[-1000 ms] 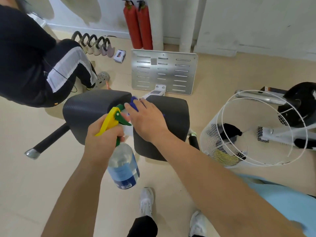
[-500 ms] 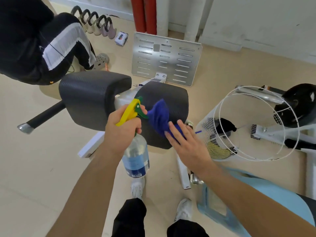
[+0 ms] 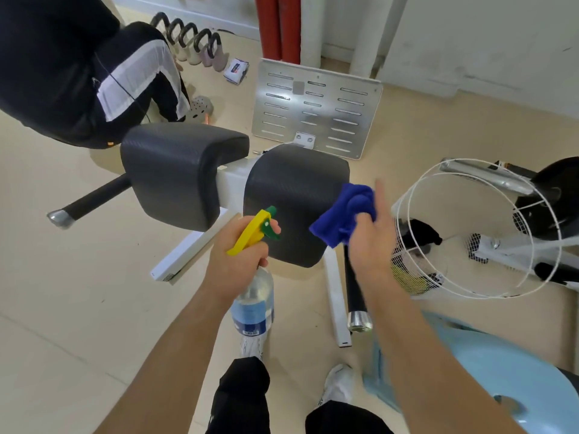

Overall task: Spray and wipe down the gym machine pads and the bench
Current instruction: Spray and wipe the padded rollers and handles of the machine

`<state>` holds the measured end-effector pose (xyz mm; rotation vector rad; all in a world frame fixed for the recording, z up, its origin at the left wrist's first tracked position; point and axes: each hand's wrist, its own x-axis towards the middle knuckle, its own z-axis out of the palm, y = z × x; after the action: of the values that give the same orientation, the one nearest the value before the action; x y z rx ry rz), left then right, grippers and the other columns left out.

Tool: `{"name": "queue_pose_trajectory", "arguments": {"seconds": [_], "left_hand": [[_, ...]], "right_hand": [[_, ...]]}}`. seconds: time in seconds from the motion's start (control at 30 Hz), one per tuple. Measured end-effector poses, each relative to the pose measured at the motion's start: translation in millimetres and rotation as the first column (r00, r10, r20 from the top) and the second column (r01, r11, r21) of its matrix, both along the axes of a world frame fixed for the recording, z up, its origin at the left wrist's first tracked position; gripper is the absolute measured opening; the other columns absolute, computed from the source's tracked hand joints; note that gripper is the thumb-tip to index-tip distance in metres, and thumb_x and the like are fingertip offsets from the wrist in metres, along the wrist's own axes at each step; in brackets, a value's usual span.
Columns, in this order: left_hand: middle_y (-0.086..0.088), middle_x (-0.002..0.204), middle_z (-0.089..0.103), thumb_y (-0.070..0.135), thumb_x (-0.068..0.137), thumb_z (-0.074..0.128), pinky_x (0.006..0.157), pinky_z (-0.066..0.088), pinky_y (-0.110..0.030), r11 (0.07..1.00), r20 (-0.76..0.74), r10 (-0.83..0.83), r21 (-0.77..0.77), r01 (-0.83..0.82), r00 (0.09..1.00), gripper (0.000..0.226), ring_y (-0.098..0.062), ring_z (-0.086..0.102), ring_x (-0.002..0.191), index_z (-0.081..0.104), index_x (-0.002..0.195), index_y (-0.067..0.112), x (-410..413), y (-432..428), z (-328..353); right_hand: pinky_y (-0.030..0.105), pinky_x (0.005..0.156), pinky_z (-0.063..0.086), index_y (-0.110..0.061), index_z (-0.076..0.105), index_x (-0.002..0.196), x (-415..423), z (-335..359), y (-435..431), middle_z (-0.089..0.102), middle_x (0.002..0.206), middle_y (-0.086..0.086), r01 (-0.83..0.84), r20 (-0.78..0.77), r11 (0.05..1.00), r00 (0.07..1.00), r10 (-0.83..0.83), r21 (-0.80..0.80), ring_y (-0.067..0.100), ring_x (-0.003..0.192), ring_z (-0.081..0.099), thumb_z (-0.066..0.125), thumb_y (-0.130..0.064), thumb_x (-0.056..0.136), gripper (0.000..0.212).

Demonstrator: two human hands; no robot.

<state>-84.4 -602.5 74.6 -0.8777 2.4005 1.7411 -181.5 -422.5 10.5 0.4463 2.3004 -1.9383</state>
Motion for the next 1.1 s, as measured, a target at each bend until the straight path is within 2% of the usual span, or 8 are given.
{"name": "queue_pose_trajectory", "arguments": {"seconds": [0.13, 0.23, 0.4, 0.47, 0.53, 0.73, 0.87, 1.1], "left_hand": [[-0.011, 0.092, 0.07, -0.013, 0.081, 0.053, 0.059, 0.051, -0.017, 0.997, 0.001, -0.072, -0.028, 0.072, 0.997, 0.042, -0.002, 0.056, 0.061, 0.073, 0.092, 0.023, 3, 11, -8], [-0.01, 0.09, 0.069, -0.012, 0.084, 0.055, 0.058, 0.05, -0.011, 0.994, 0.032, -0.088, -0.063, 0.09, 0.996, 0.038, 0.001, 0.059, 0.064, 0.072, 0.095, 0.021, 5, 15, -19], [-0.004, 0.082, 0.067, -0.008, 0.083, 0.057, 0.058, 0.051, -0.014, 0.985, 0.074, -0.148, -0.073, 0.153, 0.986, 0.034, -0.003, 0.061, 0.067, 0.071, 0.103, 0.016, 8, 25, -40], [-0.001, 0.088, 0.071, 0.004, 0.076, 0.056, 0.063, 0.056, -0.023, 0.985, 0.08, -0.155, -0.062, 0.16, 0.985, 0.034, -0.011, 0.066, 0.078, 0.073, 0.101, 0.019, 9, 34, -47], [0.003, 0.094, 0.073, 0.011, 0.07, 0.052, 0.071, 0.058, -0.029, 0.988, 0.092, -0.136, -0.064, 0.142, 0.986, 0.038, -0.017, 0.068, 0.087, 0.073, 0.099, 0.022, 13, 43, -53], [0.003, 0.092, 0.068, -0.006, 0.091, 0.058, 0.069, 0.056, -0.025, 0.991, 0.107, -0.07, -0.105, 0.082, 0.992, 0.039, -0.018, 0.063, 0.081, 0.065, 0.101, 0.031, 23, 79, -78], [0.006, 0.097, 0.069, -0.005, 0.093, 0.056, 0.066, 0.051, -0.01, 0.987, 0.078, -0.048, -0.148, 0.059, 0.996, 0.036, -0.01, 0.061, 0.084, 0.064, 0.11, 0.026, 28, 107, -86], [-0.002, 0.085, 0.065, 0.005, 0.097, 0.057, 0.068, 0.052, -0.025, 0.964, 0.084, 0.035, -0.264, -0.011, 0.996, 0.014, -0.02, 0.062, 0.075, 0.063, 0.101, 0.017, 23, 137, -91]], "right_hand": [[0.019, 0.086, 0.044, -0.025, 0.048, 0.132, 19, -12, -41, 0.06, 0.109, -0.015, 0.142, 0.09, 0.989, 0.986, -0.137, -0.042, -0.005, 0.097, 0.057, 0.039, -0.029, 0.107, 0.027], [0.017, 0.069, 0.044, -0.016, 0.054, 0.122, 39, -24, -47, 0.061, 0.097, -0.005, 0.21, 0.219, 0.977, 0.952, -0.213, 0.036, 0.008, 0.083, 0.059, 0.037, -0.033, 0.107, 0.028], [0.028, 0.062, 0.042, -0.01, 0.055, 0.096, 62, -33, -33, 0.061, 0.083, 0.003, -0.146, 0.393, 0.946, 0.919, 0.021, 0.291, 0.025, 0.077, 0.062, 0.048, -0.027, 0.101, 0.02], [0.034, 0.062, 0.056, -0.01, 0.059, 0.101, 73, -33, -21, 0.066, 0.092, 0.009, -0.423, 0.601, 0.9, 0.748, 0.283, 0.102, 0.026, 0.078, 0.065, 0.054, -0.029, 0.098, 0.02], [0.039, 0.066, 0.063, -0.016, 0.059, 0.111, 90, -27, -12, 0.067, 0.106, 0.011, -0.492, 0.661, 0.868, 0.627, 0.412, -0.074, 0.027, 0.088, 0.066, 0.058, -0.031, 0.095, 0.022], [0.011, 0.05, 0.04, -0.022, 0.059, 0.1, 92, 21, 43, 0.064, 0.083, -0.007, -0.07, 0.294, 0.997, 0.954, 0.058, 0.031, 0.005, 0.069, 0.058, 0.052, -0.024, 0.1, 0.008], [0.019, 0.055, 0.04, -0.017, 0.06, 0.093, 70, 17, 87, 0.062, 0.077, -0.006, 0.082, 0.276, 0.997, 0.958, -0.081, 0.008, 0.012, 0.066, 0.055, 0.054, -0.021, 0.096, 0.008], [0.022, 0.058, 0.039, -0.017, 0.061, 0.104, 65, 9, 120, 0.062, 0.085, -0.006, 0.099, 0.311, 0.995, 0.946, -0.094, 0.002, 0.008, 0.072, 0.056, 0.055, -0.019, 0.096, 0.01]]}}
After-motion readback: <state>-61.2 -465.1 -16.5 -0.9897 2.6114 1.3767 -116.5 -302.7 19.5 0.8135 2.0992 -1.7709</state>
